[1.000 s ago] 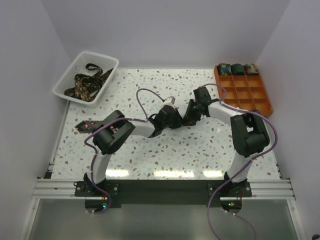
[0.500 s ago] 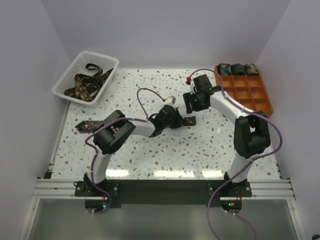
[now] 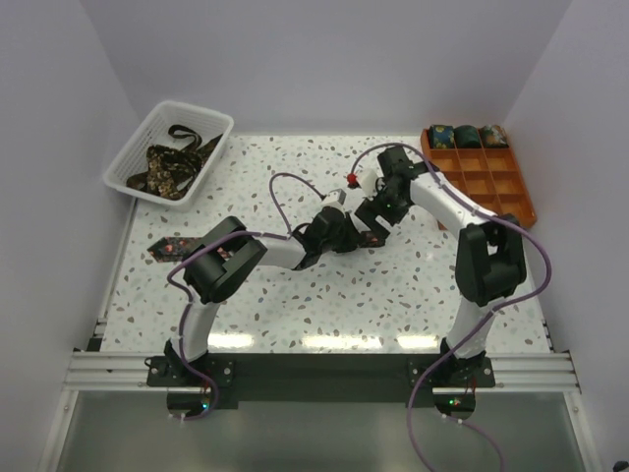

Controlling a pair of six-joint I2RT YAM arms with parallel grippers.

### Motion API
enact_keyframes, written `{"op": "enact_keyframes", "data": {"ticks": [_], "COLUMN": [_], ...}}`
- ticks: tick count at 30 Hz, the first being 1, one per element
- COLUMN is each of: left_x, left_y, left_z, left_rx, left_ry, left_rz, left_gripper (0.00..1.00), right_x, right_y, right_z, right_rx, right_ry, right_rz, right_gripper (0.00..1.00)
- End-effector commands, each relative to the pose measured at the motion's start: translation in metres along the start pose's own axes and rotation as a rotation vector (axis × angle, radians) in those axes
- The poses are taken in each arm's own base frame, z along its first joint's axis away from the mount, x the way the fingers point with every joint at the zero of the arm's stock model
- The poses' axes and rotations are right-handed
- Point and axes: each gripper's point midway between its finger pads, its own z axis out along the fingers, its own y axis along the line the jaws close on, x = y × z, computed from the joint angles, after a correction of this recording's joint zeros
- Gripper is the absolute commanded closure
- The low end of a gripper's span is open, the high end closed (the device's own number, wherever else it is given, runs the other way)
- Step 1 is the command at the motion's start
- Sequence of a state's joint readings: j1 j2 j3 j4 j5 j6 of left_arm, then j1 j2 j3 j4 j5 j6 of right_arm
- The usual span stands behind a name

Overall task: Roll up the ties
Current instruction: Roll the tie

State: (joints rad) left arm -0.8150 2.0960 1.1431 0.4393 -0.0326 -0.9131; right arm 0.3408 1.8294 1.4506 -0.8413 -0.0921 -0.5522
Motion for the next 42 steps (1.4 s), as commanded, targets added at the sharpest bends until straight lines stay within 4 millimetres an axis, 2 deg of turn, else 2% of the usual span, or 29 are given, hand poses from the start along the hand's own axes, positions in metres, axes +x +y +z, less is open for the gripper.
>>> {"op": "enact_keyframes", "data": {"ticks": [1, 6, 10, 17, 20, 25, 27, 34, 38, 39, 42], "left_x": [-0.008, -0.011, -0.014, -0.012, -0.011, -0.008, -0.008, -0.008, -0.008, -0.007, -0.008], "left_y": [-0.012, -0.015, -0.017, -0.016, -0.016, -0.014, -0.014, -0.014, -0.014, -0.014, -0.016], "left_z": [0.006, 0.003, 0.002, 0.003, 0.004, 0.005, 0.006, 0.004, 0.004, 0.004, 0.003], "left_rx": [0.026, 0.027, 0.031, 0.029, 0.025, 0.019, 0.019, 0.011, 0.014, 0.014, 0.022], "left_ry": [-0.024, -0.032, -0.039, -0.03, -0.027, -0.018, -0.016, -0.013, -0.008, -0.002, -0.001], "left_rz": [0.019, 0.018, 0.016, 0.014, 0.012, 0.023, 0.03, 0.049, 0.06, 0.074, 0.092], "left_gripper": [0.85, 0.85, 0.86, 0.86, 0.86, 0.87, 0.87, 0.87, 0.87, 0.87, 0.87], "right_x": [-0.011, -0.011, -0.012, 0.0, 0.002, -0.008, -0.006, 0.014, 0.019, 0.019, 0.022], "right_y": [0.005, 0.006, 0.011, 0.017, 0.02, 0.023, 0.025, 0.032, 0.037, 0.036, 0.039], "right_z": [0.003, 0.023, 0.03, 0.044, 0.048, 0.05, 0.053, 0.063, 0.059, 0.057, 0.057], "right_rx": [-0.065, -0.104, -0.127, -0.131, -0.14, -0.144, -0.159, -0.178, -0.179, -0.172, -0.179], "right_ry": [-0.007, 0.015, 0.01, 0.019, 0.013, -0.058, -0.053, -0.001, -0.006, -0.012, 0.001], "right_rz": [-0.124, -0.143, -0.158, -0.164, -0.167, -0.157, -0.156, -0.143, -0.127, -0.124, -0.106], "right_gripper": [0.09, 0.08, 0.08, 0.1, 0.14, 0.21, 0.25, 0.31, 0.33, 0.38, 0.42]}}
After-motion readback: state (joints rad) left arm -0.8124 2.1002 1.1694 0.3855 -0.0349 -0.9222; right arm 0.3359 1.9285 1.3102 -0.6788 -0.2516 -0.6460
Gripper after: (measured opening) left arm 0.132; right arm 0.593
